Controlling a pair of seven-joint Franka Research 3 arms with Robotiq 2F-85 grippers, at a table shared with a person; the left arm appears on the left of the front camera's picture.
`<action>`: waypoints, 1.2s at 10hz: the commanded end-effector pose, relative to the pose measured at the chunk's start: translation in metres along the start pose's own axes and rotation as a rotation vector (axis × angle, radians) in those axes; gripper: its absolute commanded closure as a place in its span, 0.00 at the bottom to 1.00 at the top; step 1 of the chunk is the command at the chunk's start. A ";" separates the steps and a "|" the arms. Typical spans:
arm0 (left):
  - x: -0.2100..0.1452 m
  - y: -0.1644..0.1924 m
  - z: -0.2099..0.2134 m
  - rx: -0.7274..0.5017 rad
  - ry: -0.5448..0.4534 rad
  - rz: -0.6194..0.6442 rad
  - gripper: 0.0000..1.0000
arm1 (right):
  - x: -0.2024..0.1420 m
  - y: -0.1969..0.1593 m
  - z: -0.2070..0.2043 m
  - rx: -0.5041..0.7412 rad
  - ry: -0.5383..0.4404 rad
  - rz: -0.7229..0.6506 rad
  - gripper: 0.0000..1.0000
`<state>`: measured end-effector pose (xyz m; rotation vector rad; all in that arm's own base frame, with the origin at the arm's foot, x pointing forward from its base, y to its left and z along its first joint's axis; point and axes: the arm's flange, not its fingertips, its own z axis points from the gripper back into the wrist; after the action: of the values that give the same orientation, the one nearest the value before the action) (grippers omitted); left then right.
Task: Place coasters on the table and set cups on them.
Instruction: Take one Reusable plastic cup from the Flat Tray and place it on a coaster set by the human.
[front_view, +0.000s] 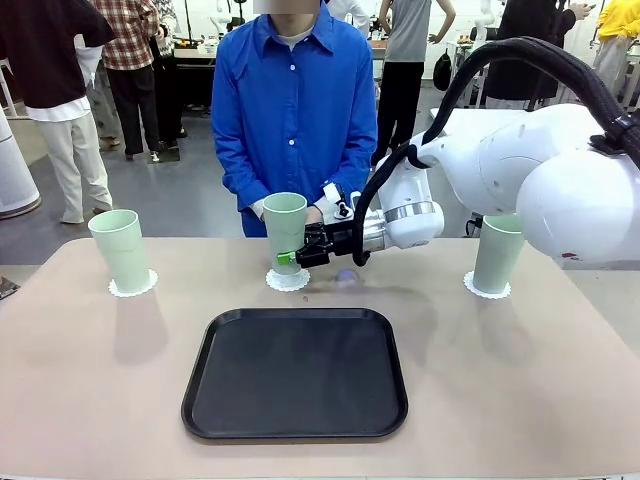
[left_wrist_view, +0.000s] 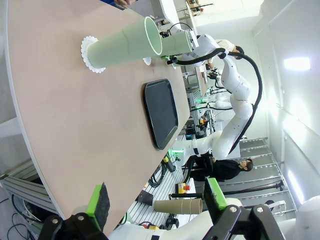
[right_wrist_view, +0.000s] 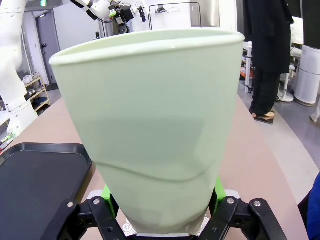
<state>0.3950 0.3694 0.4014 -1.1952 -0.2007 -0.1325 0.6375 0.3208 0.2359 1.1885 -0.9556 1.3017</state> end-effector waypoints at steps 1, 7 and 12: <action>-0.001 -0.002 0.001 0.005 -0.002 0.001 0.00 | 0.000 0.000 0.000 0.003 -0.002 0.003 0.19; -0.001 -0.002 0.001 0.005 -0.002 0.001 0.00 | -0.010 -0.002 -0.007 0.051 0.031 0.054 0.19; -0.001 -0.002 0.001 0.005 -0.002 0.001 0.00 | -0.019 -0.008 -0.010 0.048 0.024 0.090 0.19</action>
<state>0.3950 0.3694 0.4014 -1.1952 -0.2007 -0.1325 0.6345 0.3240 0.2163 1.1777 -0.9550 1.3848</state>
